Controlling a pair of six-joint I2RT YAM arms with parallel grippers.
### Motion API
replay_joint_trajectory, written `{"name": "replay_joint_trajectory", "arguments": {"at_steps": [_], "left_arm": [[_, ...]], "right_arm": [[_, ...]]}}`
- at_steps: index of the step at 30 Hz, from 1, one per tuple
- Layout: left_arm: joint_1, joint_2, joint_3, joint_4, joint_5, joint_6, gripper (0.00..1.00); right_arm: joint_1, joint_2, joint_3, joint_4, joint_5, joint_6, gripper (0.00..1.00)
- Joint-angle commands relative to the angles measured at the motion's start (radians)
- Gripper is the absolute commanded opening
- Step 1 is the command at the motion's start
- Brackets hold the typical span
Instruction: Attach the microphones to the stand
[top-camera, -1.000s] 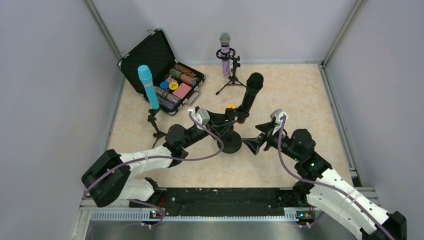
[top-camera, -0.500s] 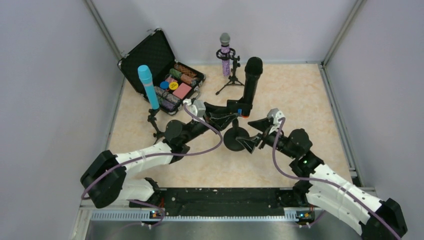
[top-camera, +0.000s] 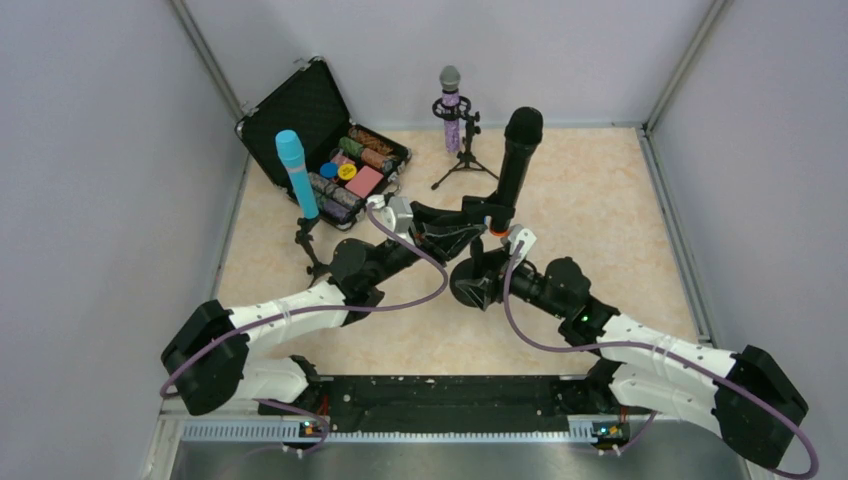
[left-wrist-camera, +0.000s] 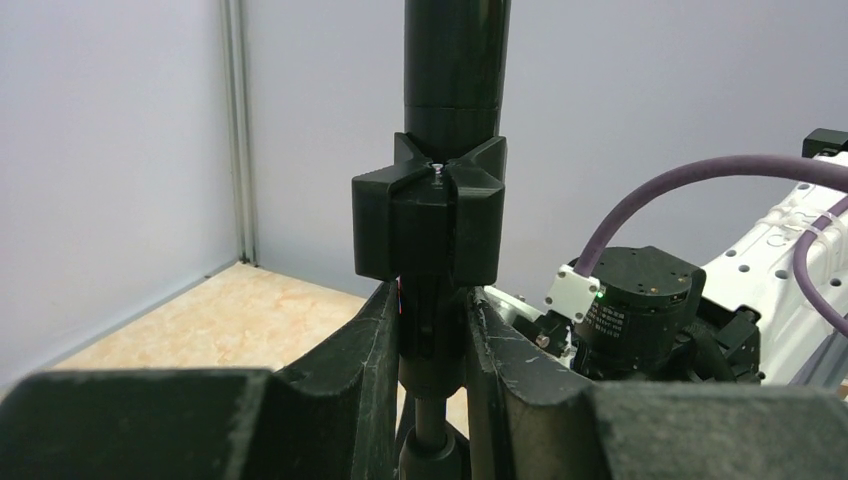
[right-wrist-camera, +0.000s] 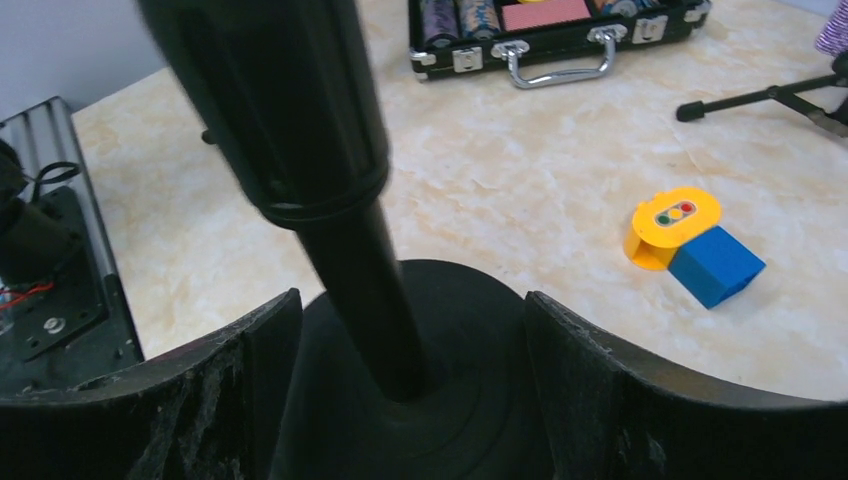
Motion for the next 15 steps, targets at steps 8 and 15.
{"name": "replay_joint_trajectory", "arguments": {"at_steps": [8,15], "left_arm": [[-0.006,-0.124,0.090,0.179,-0.057,-0.004,0.00],[-0.006,-0.122,0.105,0.228,-0.078,0.020,0.00]], "right_arm": [[0.038,0.059,-0.038,0.014,0.198,0.040,0.74],[0.065,0.082,-0.050,-0.029,0.280,0.048,0.73]]}}
